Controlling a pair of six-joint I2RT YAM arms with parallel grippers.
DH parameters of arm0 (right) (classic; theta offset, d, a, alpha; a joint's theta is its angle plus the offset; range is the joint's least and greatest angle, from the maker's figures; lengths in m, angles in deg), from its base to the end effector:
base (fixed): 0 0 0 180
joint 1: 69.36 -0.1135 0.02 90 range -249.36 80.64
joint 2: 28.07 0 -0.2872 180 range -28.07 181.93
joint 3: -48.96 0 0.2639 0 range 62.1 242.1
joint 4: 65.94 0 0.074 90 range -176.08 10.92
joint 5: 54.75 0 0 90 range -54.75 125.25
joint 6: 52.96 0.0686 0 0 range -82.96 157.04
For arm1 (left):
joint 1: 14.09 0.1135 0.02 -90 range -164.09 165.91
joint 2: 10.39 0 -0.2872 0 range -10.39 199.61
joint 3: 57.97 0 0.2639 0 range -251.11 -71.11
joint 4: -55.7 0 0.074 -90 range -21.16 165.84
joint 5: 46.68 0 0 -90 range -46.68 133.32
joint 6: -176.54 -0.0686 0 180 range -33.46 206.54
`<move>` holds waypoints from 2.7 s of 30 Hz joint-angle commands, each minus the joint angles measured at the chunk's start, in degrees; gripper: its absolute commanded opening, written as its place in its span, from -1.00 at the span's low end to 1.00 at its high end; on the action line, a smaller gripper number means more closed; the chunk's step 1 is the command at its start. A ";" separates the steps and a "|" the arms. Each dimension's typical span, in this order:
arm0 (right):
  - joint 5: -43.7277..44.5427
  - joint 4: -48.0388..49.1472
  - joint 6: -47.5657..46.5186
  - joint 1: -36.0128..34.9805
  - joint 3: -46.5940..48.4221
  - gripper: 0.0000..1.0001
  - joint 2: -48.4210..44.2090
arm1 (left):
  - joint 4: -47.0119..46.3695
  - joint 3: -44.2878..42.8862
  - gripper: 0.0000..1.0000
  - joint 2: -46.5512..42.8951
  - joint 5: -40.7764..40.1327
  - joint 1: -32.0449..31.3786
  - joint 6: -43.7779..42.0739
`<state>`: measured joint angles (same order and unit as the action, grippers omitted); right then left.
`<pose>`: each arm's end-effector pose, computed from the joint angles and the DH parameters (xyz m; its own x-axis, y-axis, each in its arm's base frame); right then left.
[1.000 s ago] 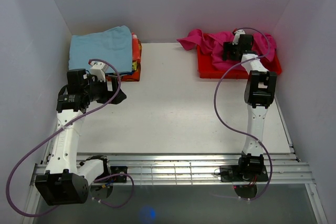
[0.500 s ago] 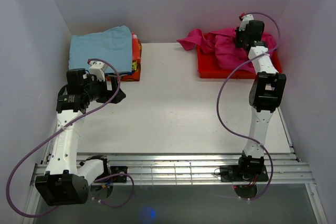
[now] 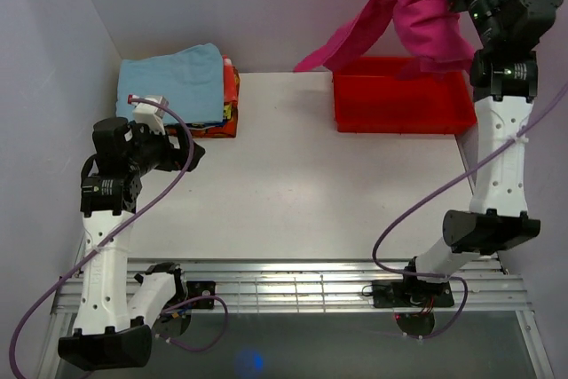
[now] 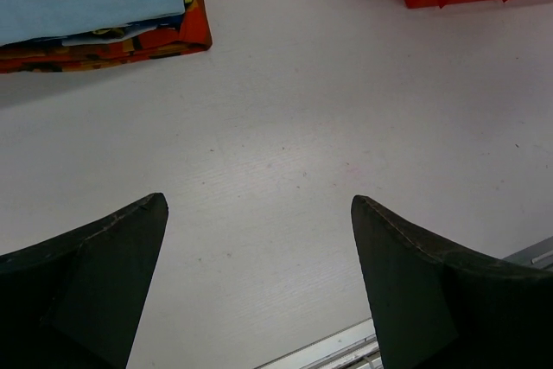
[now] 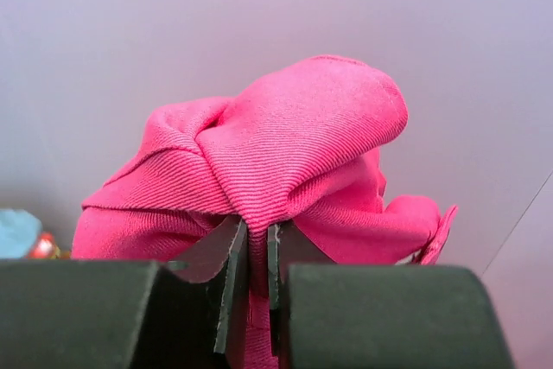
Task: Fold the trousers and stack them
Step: Move the trousers to the center of the board, then flatten the trousers out
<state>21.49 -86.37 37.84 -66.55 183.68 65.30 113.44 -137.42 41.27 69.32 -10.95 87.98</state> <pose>0.3667 -0.0017 0.6248 0.3542 -0.0038 -0.9352 -0.1793 0.9812 -0.0719 0.1942 -0.0195 0.3941 -0.5066 -0.0504 -0.8607 0.3174 0.9173 -0.2406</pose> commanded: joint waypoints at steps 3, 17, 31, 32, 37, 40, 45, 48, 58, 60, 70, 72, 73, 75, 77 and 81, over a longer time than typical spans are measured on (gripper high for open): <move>-1.27 14.84 3.25 -0.17 -1.16 -0.85 -14.95 | 1.98 -3.22 0.96 -2.26 -2.97 -0.06 0.50; -18.76 10.37 -0.53 -0.17 -37.27 -0.84 -41.24 | 5.50 -4.36 0.96 -5.08 -1.39 -0.06 -1.08; -7.97 0.34 10.09 -12.98 -62.24 -0.85 -36.68 | 4.53 -0.41 0.96 -5.69 9.32 -0.06 -11.44; -6.73 1.04 10.97 -18.31 -63.47 -0.85 -35.11 | 4.53 0.12 0.95 -5.61 10.20 -0.06 -12.58; -9.74 6.47 13.61 -32.42 -66.46 -0.26 -25.96 | 5.50 1.26 0.93 -4.29 17.05 -0.06 -19.52; -10.06 4.93 9.17 -33.83 -64.47 0.87 -23.58 | 5.85 1.88 0.93 -3.24 21.09 -0.06 -22.69; -6.72 -14.76 -5.97 -30.86 -56.01 0.80 -23.22 | 5.76 2.14 0.93 0.54 25.85 -0.15 -26.39; -13.21 -16.44 -7.74 -20.24 -59.60 0.80 -26.82 | 5.24 1.09 0.93 6.33 27.09 -1.11 -26.92; -14.47 -18.64 -18.55 -13.27 -61.56 0.90 -12.54 | -2.67 -9.79 0.86 31.90 9.00 -21.14 -16.91; -12.26 -18.47 -18.20 -12.74 -60.41 0.93 -9.26 | -2.85 -14.89 0.86 36.65 7.75 -22.65 -14.63; -11.63 -7.74 -22.50 -10.02 -64.89 0.97 -0.12 | -8.74 -32.82 0.72 59.16 7.66 -22.65 -6.01; -12.52 -6.34 -24.52 -10.10 -64.54 0.98 0.94 | -8.56 -33.45 0.65 63.46 7.23 -22.65 -4.95; -13.22 -5.99 -24.70 -10.10 -64.19 0.99 2.34 | -8.65 -33.37 0.62 64.70 7.31 -22.65 -4.69; -14.97 -6.68 -24.70 -10.10 -62.09 0.97 3.75 | -9.00 -32.93 0.58 67.24 8.36 -22.82 -4.60; -16.74 -6.95 -24.53 -10.36 -60.85 0.84 5.68 | -9.70 -31.96 0.53 68.22 8.10 -23.17 -4.51; -15.69 -7.21 -25.05 -11.42 -58.30 0.29 8.06 | -10.67 -29.94 0.45 69.54 6.52 -24.05 -4.59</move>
<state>7.41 -95.24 13.99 -77.13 121.80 72.73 104.17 -167.97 112.77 76.23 -34.14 82.80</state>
